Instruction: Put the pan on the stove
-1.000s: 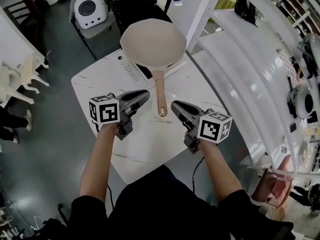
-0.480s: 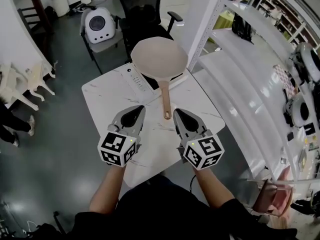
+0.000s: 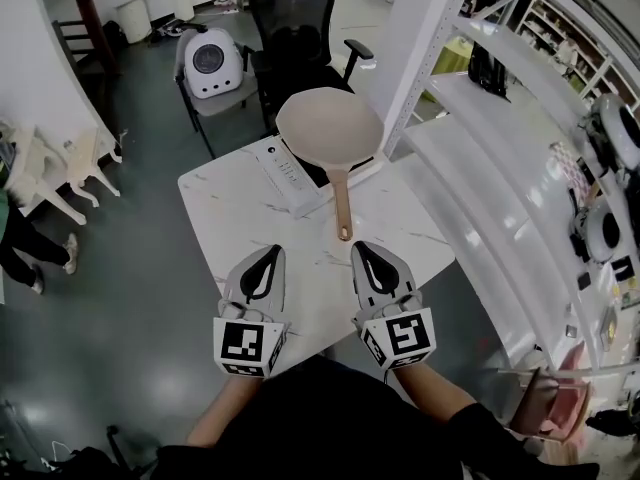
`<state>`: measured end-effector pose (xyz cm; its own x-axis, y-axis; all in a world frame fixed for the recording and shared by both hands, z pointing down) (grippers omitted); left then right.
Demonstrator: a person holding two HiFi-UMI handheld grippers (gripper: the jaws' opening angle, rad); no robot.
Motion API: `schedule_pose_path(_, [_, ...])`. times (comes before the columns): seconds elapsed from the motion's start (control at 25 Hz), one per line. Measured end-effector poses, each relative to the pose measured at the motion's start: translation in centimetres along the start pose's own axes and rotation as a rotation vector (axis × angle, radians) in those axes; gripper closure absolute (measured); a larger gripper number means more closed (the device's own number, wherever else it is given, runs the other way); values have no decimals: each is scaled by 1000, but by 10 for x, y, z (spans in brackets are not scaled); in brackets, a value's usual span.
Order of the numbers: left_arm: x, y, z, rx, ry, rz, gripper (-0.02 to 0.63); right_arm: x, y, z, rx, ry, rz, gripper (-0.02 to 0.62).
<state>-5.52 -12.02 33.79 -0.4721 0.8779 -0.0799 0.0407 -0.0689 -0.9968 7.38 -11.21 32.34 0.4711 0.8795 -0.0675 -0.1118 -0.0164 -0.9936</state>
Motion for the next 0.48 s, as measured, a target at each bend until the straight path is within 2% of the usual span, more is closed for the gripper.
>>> schedule_pose_path(0.48, [13, -6, 0, -2, 14, -10, 598, 4, -14, 28, 0, 44, 24, 575])
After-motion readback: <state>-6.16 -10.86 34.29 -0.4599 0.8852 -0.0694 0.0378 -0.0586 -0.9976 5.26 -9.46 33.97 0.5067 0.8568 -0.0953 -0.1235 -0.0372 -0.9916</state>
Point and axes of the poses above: the fingertips, and each gripper's own axes: x backward along the fingers, z to its left, y out of its top, the point moved 1 cm from there along x, backward along the fingers, and after that the axes turned 3 degrees about y, right-handed, at the moved point
